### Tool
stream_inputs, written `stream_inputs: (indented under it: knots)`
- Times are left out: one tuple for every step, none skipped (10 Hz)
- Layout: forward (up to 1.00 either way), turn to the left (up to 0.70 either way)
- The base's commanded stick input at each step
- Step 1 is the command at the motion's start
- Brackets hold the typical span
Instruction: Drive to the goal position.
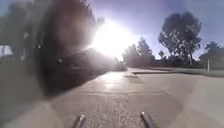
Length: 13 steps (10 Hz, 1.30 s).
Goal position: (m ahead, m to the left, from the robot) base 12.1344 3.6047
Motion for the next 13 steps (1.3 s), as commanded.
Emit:
stream_inputs:
  knots:
    - [0.94,0.00]
    - [0.95,0.00]
    - [0.96,0.00]
    - [0.96,0.00]
    - [0.96,0.00]
    - [0.95,0.00]
    - [0.95,0.00]
    - [0.95,0.00]
    - [0.95,0.00]
    - [0.95,0.00]
    - [0.95,0.00]
    - [0.95,-0.01]
    - [0.95,-0.03]
